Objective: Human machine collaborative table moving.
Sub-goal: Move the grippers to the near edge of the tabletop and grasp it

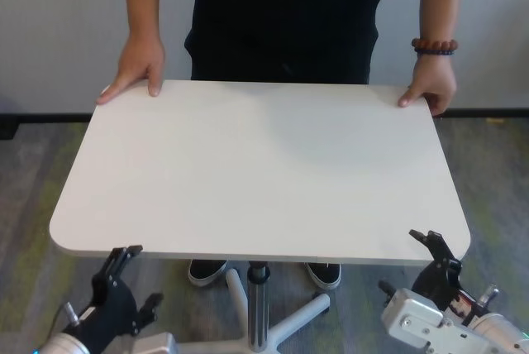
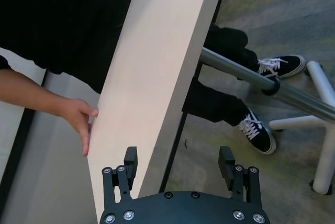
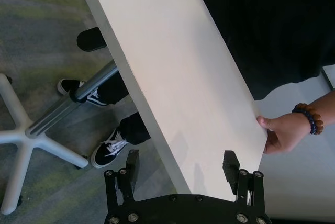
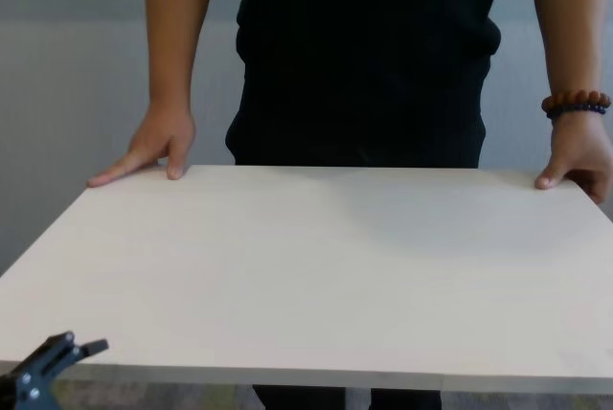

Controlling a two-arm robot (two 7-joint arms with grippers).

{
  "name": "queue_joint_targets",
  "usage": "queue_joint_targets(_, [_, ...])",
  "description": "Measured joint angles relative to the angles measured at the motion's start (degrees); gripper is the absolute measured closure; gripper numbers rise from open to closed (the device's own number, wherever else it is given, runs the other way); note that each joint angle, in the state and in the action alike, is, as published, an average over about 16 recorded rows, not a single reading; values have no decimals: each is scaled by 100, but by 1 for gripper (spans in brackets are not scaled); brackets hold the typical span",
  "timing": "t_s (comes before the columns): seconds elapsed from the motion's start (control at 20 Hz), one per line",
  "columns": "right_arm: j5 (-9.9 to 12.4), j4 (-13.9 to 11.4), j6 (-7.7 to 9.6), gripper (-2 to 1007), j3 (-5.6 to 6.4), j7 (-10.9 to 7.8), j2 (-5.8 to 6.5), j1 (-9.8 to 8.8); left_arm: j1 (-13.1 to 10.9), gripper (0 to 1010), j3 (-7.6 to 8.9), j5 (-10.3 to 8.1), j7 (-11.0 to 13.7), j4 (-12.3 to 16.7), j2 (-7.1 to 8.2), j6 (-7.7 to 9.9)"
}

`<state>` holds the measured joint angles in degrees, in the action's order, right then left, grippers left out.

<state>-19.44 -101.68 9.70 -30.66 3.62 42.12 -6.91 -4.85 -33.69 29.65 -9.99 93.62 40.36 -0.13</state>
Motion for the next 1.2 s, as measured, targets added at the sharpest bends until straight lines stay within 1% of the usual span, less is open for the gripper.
queue_joint_targets(0.25, [-163,98,58,4,-57,-109,-111,128,185,7,-71,381,-109,-280,-212,118])
queue_joint_targets(0.45, [-312,163,95,4,-106,-171,-187,203,294,7,-80,627,-229,-465,-353,199])
queue_joint_targets(0.85, [-613,269,174,4,-180,-248,-295,296,421,7,-21,959,-402,-707,-560,360])
queue_joint_targets(1.2, [-799,337,217,4,-183,-281,-374,326,523,7,0,1200,-418,-925,-739,535])
